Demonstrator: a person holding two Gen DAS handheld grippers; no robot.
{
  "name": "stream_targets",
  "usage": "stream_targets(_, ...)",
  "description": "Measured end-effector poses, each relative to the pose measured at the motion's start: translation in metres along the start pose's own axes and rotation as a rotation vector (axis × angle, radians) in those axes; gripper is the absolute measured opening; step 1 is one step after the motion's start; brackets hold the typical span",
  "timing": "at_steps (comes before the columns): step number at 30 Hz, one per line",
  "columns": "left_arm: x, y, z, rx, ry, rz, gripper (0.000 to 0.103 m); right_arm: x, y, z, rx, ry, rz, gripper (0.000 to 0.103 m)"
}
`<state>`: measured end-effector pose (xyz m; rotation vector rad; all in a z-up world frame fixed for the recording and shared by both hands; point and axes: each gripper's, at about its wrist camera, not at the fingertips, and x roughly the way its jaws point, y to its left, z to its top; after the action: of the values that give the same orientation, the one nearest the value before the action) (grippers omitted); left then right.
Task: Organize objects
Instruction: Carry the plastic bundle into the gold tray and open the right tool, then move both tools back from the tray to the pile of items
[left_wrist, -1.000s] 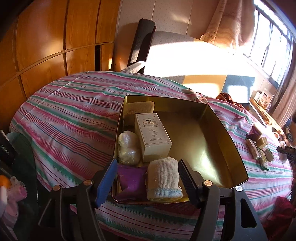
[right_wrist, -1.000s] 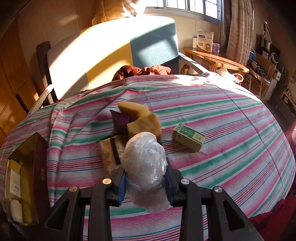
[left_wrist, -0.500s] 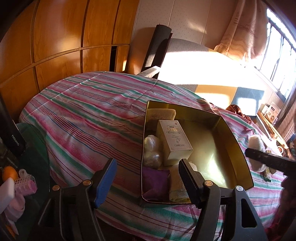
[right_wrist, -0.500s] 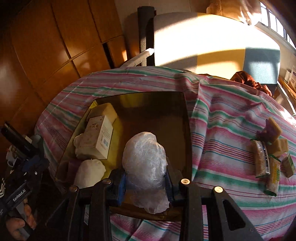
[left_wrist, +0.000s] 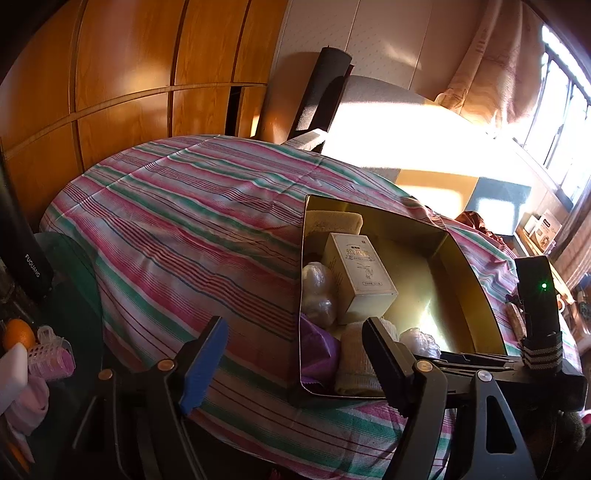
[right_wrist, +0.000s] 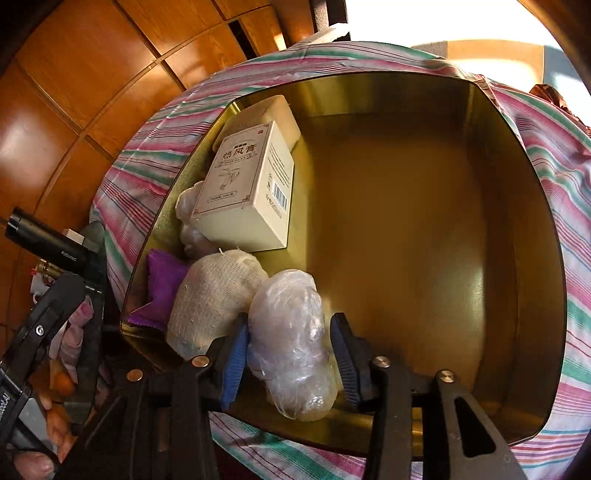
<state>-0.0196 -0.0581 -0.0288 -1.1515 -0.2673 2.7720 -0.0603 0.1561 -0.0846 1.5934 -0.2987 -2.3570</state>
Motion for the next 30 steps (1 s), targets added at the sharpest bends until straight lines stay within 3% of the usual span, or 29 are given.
stream_targets(18, -0.012, -0.030, 0.000, 0.092, -0.025, -0.008, 0.084, -0.081, -0.028, -0.003, 0.011, -0.220, -0.083, 0.046)
stream_targets(30, -0.011, -0.054, -0.003, 0.151, -0.008, -0.037, 0.086, -0.110, -0.085, -0.011, 0.133, -0.287, -0.136, 0.047)
